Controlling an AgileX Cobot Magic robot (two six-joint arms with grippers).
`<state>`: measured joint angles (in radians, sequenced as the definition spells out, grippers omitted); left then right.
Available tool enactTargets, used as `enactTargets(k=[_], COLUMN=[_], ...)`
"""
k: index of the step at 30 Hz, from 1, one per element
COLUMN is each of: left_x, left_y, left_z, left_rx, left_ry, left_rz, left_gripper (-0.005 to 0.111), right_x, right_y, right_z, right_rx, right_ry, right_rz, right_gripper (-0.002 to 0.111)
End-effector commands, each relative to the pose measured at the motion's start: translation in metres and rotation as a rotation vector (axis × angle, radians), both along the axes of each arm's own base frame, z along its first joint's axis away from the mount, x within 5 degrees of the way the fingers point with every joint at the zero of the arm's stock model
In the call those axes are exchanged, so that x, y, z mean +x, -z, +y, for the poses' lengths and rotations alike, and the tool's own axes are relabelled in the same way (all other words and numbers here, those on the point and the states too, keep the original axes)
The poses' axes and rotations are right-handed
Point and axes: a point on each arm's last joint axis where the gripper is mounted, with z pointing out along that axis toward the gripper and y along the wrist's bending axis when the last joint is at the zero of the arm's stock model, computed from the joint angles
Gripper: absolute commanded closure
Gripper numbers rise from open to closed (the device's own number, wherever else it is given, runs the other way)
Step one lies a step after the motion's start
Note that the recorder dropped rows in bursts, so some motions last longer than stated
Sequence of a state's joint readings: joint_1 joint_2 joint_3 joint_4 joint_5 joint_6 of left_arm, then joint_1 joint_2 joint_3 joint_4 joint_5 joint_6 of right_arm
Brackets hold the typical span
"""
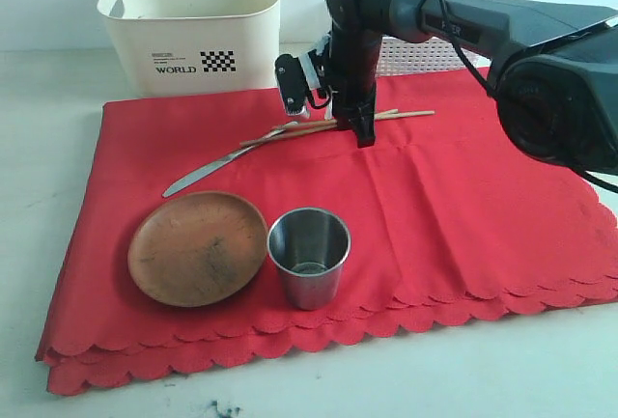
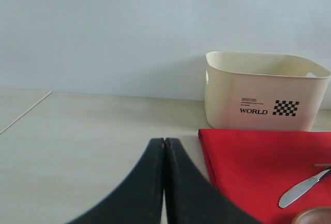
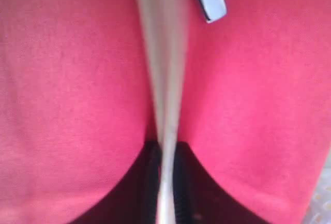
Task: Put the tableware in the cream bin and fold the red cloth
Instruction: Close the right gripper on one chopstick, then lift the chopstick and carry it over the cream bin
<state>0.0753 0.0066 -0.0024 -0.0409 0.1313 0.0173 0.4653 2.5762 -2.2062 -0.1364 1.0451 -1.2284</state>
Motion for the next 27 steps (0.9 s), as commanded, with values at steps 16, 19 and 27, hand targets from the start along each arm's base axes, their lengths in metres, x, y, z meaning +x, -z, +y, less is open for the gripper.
enactTargets(k=[16,19,27], left_x=[0.000,0.000,0.000], left_y=[0.000,0.000,0.000], left_z=[0.000,0.000,0.000], left_rx=[0.005,0.005,0.005], left_ry=[0.007,0.007,0.007], left_rz=[-0.007,-0.007,-0.007], left_gripper=[0.104,0.104,0.104], right_x=[0.000,0.004,0.003], right_y=[-0.088,-0.112,-0.141], right_z=[-0.003,-0.009,-0.008], right_rx=[0.307,0.471,0.627], right_ry=[0.059,0.089,0.098], right_rz=[-0.084,-0.103,-0.146], right_gripper=[0.108,0.108,0.108])
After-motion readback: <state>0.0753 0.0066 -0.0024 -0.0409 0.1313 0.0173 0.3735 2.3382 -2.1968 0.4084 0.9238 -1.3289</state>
